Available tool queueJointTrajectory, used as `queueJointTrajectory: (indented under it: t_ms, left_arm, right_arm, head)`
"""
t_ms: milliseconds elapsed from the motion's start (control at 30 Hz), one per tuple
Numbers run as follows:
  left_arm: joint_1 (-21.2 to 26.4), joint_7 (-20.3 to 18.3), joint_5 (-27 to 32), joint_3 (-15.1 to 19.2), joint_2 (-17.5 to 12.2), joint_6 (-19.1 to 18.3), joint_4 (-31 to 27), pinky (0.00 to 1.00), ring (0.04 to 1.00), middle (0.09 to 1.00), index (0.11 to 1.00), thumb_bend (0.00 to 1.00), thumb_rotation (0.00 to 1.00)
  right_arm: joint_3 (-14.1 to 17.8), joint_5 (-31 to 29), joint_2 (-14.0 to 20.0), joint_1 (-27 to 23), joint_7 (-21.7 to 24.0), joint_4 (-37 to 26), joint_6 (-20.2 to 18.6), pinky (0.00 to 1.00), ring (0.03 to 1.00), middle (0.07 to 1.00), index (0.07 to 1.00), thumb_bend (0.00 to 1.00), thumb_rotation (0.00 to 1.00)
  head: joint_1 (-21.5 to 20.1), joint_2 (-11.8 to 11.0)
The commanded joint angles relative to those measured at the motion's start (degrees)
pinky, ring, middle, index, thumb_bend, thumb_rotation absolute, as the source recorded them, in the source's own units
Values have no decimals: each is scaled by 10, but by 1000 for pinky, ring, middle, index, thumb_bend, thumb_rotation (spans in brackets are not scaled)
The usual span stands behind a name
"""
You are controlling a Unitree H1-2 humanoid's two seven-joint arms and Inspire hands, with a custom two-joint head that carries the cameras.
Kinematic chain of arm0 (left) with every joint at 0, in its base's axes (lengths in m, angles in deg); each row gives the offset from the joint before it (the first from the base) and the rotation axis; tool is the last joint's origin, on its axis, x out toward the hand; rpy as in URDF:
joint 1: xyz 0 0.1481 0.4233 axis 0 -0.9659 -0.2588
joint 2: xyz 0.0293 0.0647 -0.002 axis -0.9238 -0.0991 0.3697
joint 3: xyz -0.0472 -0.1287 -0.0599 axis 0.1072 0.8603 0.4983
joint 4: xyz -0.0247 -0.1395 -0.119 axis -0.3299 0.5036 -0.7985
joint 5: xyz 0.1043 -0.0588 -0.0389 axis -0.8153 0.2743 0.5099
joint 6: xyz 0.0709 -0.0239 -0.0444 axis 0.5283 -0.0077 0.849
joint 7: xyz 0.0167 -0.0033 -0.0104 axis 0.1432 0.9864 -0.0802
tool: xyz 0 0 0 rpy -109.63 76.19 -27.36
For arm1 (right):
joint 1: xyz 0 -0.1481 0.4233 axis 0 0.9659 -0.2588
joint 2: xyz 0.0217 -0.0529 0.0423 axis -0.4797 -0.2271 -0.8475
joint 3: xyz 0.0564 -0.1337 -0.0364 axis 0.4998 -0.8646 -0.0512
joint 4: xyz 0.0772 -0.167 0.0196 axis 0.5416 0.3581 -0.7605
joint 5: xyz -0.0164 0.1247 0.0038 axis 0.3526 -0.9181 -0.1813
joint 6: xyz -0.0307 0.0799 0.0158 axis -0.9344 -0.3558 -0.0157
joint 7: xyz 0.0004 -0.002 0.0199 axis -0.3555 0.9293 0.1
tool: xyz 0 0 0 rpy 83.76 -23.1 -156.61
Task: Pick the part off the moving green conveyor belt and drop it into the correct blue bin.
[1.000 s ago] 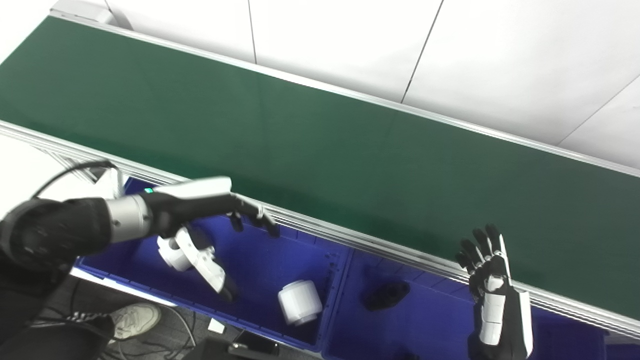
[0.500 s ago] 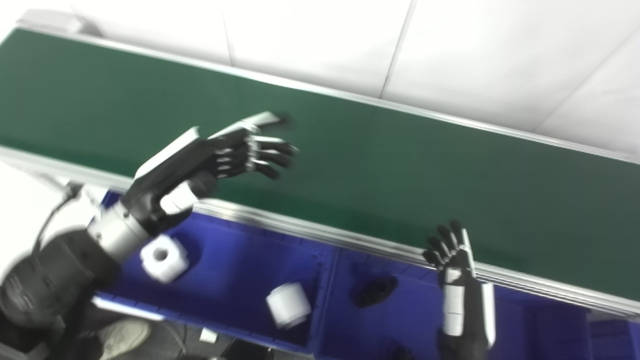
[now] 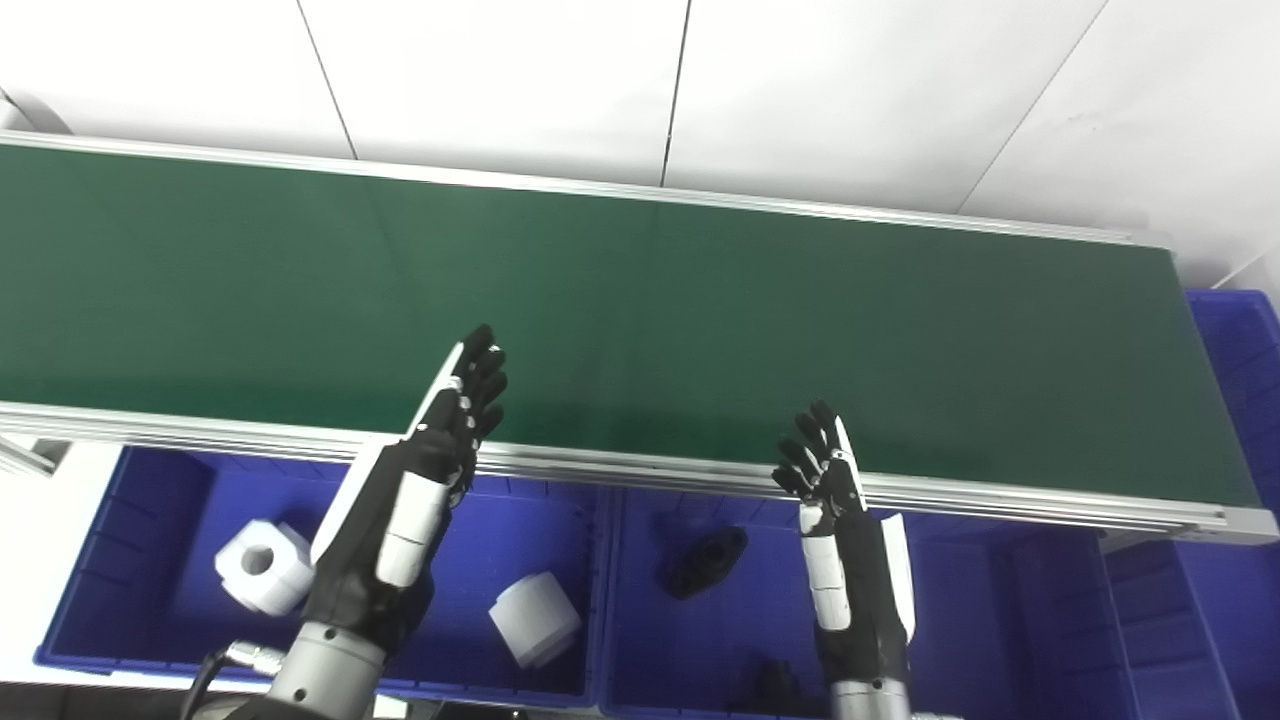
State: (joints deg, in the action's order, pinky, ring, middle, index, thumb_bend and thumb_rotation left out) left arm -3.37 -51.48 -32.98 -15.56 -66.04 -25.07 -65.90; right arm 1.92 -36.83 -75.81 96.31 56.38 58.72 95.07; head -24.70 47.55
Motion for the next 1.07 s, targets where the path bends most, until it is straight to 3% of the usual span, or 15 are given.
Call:
queueJointTrajectory:
  t_ms: [0, 167, 333, 533, 667, 867, 1033]
  left_arm:
    - [7, -3, -5, 1, 4, 63, 4, 1000, 1000, 1000, 1000, 669, 1000]
    - [16, 0, 2, 5, 21, 107, 36, 1000, 1000, 1000, 1000, 795, 1000]
    - [24, 3, -10, 6, 34, 152, 64, 1000, 1000, 1000, 1000, 813, 1000]
    - [24, 4, -2, 21, 33, 182, 85, 1000, 1000, 1000, 1000, 818, 1000]
    - [19, 2, 16, 32, 33, 208, 100, 1000, 1000, 1000, 1000, 795, 987]
    - [4, 5, 27, 36, 45, 225, 105, 1000, 1000, 1000, 1000, 795, 975]
    - [-12, 14, -16, 28, 62, 249, 106, 1000, 1000, 1000, 1000, 806, 993]
  right_arm:
    - [-41, 14, -60, 12, -14, -2, 23, 845, 902, 958, 987, 683, 1000]
    - [-38, 10, -50, 12, -25, -12, 26, 861, 915, 979, 1000, 699, 1000]
    - [-33, 20, -45, 20, -34, -26, 26, 860, 908, 970, 989, 698, 1000]
    - [-43, 34, -53, 19, -49, -14, 38, 862, 908, 966, 980, 700, 1000]
    - [-56, 36, -58, 15, -55, -2, 44, 862, 914, 971, 984, 687, 1000]
    - [-64, 28, -51, 14, -57, -5, 44, 859, 915, 972, 982, 689, 1000]
    - [-63, 3, -47, 25, -47, -55, 14, 856, 911, 966, 974, 735, 1000]
  head:
    - [7, 4]
    - [13, 4]
    - [8, 3]
    - [-48, -11]
    - [-56, -20]
    - [-35, -25]
    - [5, -30]
